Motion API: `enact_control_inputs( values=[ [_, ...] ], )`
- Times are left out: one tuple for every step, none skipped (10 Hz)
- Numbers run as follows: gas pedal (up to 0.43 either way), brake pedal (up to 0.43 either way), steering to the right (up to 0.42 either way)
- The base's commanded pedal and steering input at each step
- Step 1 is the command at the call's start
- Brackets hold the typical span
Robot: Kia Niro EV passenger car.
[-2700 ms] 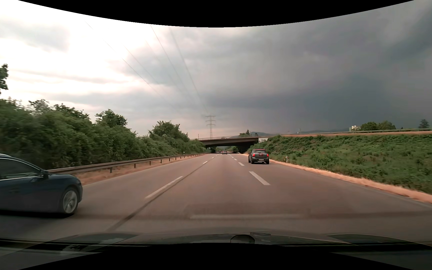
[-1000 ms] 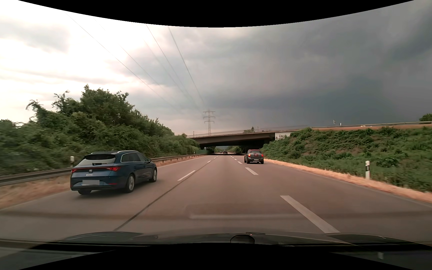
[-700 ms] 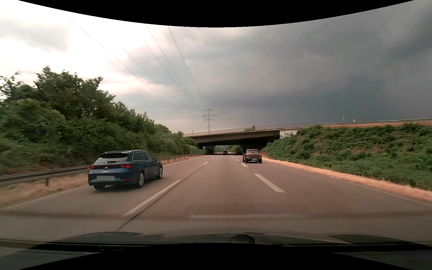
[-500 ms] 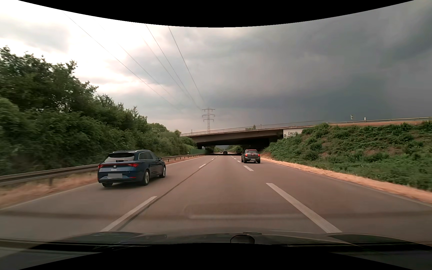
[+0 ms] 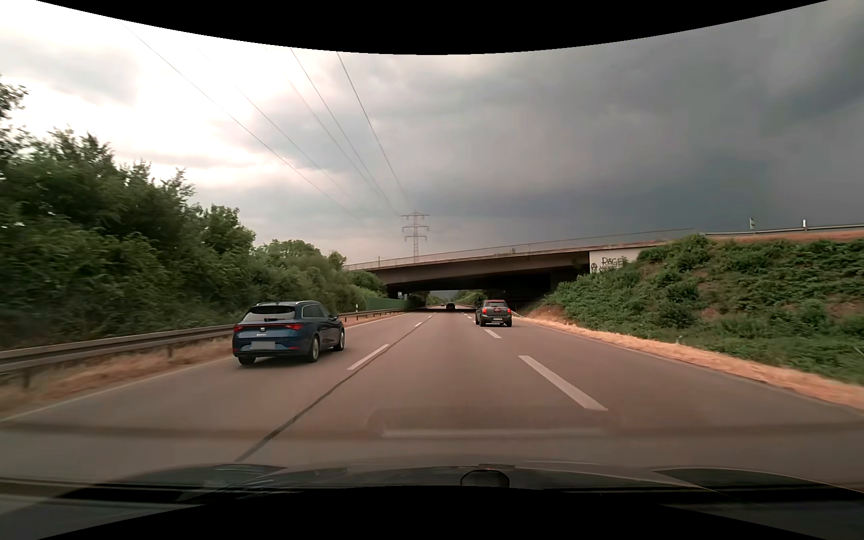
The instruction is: Follow the waypoints while adhering to traffic rules and regulations
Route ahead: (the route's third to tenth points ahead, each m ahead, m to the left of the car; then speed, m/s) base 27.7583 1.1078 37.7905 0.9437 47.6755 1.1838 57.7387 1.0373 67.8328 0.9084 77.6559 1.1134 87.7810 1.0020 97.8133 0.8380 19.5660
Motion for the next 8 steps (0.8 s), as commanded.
enact_control_inputs(
  values=[
    [0.169,0.0,-0.001],
    [0.169,0.0,-0.002],
    [0.169,0.0,-0.001],
    [0.169,0.0,-0.001],
    [0.169,0.0,-0.001],
    [0.169,0.0,-0.001],
    [0.169,0.0,-0.001],
    [0.169,0.0,-0.001]
  ],
)
